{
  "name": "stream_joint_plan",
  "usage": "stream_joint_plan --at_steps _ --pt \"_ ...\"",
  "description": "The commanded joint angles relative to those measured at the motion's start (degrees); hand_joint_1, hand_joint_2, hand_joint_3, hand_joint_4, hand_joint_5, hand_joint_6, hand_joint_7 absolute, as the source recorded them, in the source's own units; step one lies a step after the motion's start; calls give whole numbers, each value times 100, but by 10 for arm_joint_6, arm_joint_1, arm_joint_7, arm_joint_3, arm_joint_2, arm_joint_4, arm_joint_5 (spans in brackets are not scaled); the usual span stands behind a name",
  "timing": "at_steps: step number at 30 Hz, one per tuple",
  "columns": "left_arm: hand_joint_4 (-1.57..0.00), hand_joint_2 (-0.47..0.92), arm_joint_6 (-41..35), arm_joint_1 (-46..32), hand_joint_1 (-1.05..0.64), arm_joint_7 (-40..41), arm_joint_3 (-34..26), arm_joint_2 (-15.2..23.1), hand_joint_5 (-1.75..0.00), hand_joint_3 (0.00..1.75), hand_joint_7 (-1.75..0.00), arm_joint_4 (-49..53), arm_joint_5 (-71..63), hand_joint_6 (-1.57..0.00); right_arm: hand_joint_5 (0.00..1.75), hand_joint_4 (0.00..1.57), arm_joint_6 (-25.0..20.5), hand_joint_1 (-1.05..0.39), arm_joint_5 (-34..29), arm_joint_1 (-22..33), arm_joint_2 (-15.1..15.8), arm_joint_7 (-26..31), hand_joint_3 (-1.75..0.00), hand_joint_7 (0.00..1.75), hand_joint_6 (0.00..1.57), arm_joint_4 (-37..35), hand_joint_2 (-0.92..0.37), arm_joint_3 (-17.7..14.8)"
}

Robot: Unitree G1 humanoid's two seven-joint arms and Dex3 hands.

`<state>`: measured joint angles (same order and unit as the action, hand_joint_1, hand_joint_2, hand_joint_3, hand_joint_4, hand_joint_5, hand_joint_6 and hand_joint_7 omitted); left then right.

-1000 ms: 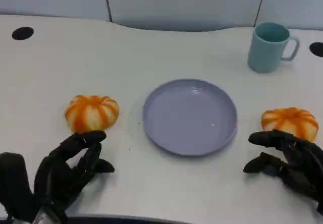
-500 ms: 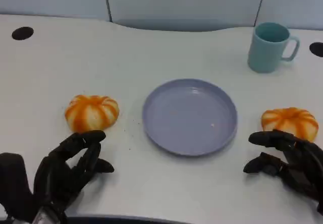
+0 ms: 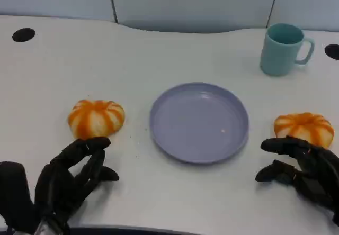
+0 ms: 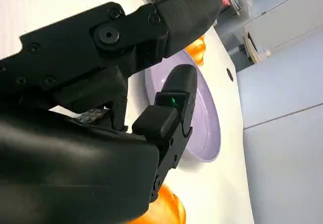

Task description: Grasp the bread from the table and place it into the plate.

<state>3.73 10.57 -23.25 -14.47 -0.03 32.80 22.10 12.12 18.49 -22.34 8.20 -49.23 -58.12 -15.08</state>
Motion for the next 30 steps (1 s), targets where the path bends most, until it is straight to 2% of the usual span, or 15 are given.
stream_joint_plan --at_steps 1,5,11,14,16,19,21,24,30 --pt "-58 71 6 -7 -39 -8 -4 5 -142 59 -83 -9 4 -61 108 61 -11 -40 -1 13 0 4 -10 55 79 -5 -92 1" --pt "-52 72 27 -10 -39 -19 3 7 -138 64 -80 -19 -5 -53 107 61 -10 -38 1 13 -2 1 -9 55 78 -8 -92 0" --pt "-33 68 166 -15 -38 -21 39 30 -126 69 -63 -10 -86 -41 108 62 -11 -39 -1 16 -5 8 -10 56 78 -1 -92 1" --pt "-26 70 226 -2 -38 -20 53 53 -121 58 -41 11 -123 -42 108 63 -16 -38 2 15 -5 7 -11 57 79 -2 -92 -1" --pt "-22 74 247 7 -41 -13 61 65 -117 43 -24 18 -142 -46 108 63 -11 -38 1 16 -6 7 -11 57 79 -1 -92 0" --pt "-18 81 271 21 -45 -6 70 81 -113 25 -12 25 -165 -49 108 63 -6 -38 -2 16 -5 8 -11 57 79 -2 -92 2" --pt "-16 85 277 29 -46 -3 76 94 -111 17 -7 23 -180 -48 108 63 -4 -38 -4 14 -4 10 -11 57 79 -5 -92 3" --pt "-11 91 273 36 -46 23 90 118 -94 7 -2 -2 -226 -44 108 63 0 -39 -5 15 -4 11 -8 57 80 -5 -92 3" --pt "0 92 282 63 -50 84 127 180 -70 5 0 -29 -347 -28 109 62 -4 -38 -2 17 -7 14 -8 58 79 -1 -92 2"
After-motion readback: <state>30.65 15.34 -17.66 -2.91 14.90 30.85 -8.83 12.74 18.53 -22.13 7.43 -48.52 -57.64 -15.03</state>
